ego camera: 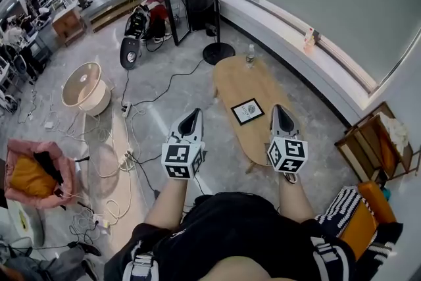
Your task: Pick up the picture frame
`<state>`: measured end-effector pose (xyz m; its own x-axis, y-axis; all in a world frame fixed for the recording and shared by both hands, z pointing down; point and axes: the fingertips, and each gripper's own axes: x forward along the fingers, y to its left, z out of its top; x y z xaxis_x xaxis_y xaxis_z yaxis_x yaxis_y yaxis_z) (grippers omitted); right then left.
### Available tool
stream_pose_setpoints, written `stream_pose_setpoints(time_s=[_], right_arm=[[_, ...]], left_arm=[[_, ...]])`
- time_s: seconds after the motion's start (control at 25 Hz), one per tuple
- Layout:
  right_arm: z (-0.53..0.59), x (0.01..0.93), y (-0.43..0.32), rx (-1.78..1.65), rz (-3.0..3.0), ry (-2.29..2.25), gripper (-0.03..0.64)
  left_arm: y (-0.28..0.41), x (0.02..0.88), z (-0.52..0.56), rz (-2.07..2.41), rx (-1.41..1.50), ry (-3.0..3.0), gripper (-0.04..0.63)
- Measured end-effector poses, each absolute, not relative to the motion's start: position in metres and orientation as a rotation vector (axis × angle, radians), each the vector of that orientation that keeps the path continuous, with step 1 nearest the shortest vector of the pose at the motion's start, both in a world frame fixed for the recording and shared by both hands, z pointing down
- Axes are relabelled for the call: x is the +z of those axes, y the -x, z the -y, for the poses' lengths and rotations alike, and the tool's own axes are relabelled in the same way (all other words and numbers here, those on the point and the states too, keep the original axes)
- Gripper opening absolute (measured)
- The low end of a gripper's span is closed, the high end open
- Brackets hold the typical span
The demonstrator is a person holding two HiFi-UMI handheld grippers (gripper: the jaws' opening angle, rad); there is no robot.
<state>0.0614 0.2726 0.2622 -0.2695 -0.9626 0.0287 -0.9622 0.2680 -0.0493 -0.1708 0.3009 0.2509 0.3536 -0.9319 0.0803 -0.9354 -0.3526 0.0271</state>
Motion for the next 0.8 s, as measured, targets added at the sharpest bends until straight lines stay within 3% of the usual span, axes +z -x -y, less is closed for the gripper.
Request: stream_pose_setpoints(time_s=[0.4,0.8], right_arm=[[-0.278,0.276,-0.031,-0.071,-2.458,1.985,0.017],[-0.212,0.293,-0.034,-0.082,-2.438,1.987,0.017]], left_arm=[[0.212,0.262,-0.298,1.708,0.072,-2.563,0.020],[0.213,0.277,-0.238,1.729,0.101,-2.561,0.020]])
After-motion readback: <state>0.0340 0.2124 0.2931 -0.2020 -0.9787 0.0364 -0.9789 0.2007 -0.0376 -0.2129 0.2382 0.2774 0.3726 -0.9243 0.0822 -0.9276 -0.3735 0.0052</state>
